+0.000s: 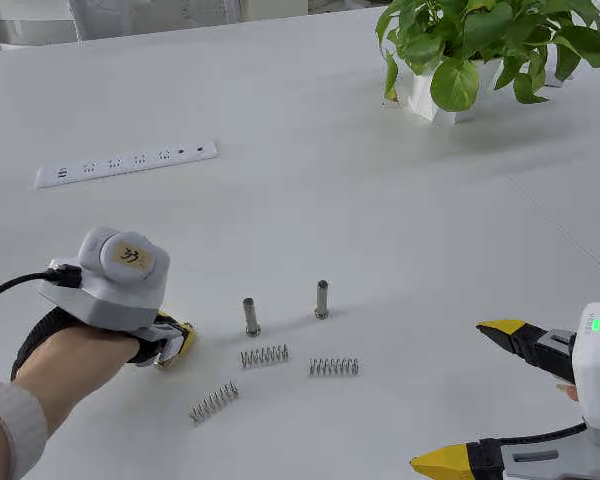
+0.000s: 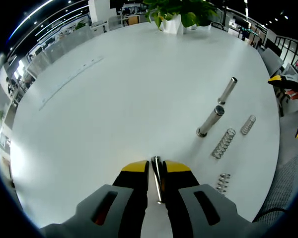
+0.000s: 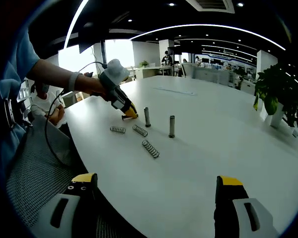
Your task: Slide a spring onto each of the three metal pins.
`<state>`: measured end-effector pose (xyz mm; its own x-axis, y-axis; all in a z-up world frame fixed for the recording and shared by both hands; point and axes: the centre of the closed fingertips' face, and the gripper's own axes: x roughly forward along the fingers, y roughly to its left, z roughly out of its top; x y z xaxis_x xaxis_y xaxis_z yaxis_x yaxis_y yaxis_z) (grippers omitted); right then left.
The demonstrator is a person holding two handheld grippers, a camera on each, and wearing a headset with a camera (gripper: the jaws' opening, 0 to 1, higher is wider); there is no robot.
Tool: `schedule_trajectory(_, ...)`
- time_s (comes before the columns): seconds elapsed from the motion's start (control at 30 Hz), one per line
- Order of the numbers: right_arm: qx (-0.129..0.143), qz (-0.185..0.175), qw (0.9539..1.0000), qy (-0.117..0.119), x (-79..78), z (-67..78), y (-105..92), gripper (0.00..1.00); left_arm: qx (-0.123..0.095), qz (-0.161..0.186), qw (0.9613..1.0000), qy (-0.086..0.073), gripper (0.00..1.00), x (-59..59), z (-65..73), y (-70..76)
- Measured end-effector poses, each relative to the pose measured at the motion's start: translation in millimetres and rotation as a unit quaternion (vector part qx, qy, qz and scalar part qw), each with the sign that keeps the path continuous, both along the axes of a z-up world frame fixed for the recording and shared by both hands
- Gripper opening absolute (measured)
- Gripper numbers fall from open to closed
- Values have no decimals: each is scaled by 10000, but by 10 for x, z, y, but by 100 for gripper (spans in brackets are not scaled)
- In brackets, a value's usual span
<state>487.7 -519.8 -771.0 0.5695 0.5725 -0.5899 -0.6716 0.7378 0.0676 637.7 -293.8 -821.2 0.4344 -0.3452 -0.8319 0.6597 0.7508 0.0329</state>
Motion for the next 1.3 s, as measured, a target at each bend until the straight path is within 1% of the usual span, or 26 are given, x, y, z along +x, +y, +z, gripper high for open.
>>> schedule_trajectory(0.1, 7, -4, 10000, -10, 7, 7, -5, 99, 84, -32, 10000, 38, 6, -14, -1, -7)
schedule_trajectory(0.27, -4, -8, 10000, -30, 19, 11, -8, 98, 163, -13, 9998, 71, 6, -20, 5, 1)
schedule_trajectory(0.4, -4, -14, 10000, -54, 27, 15, -4, 98, 150, 17, 9998, 98, 5, -27, 5, -3)
schedule_trajectory(0.47, -13, -10, 10000, -54, 27, 11, -4, 97, 154, 27, 9998, 83, 5, -33, 6, -4)
schedule_trajectory(0.53, -14, -13, 10000, -59, 28, 10, -7, 97, 180, -3, 9998, 23, 5, -41, 7, -8)
schedule_trajectory(0.77, -10, -17, 10000, -67, 30, 12, -13, 97, 16, 121, 9999, -59, 4, -50, 6, -1)
schedule_trajectory(0.9, -23, -17, 10000, -59, 30, 8, -22, 97, -60, 85, 9999, -51, 4, -78, 12, -21)
schedule_trajectory(1.17, -53, 20, 10000, -13, 20, -21, -13, 98, -276, 93, 9994, -159, 4, -91, 120, -29)
schedule_trajectory(1.3, -26, 37, 10000, -30, 30, -3, 8, 98, -364, 105, 9990, -218, 4, -83, 177, -24)
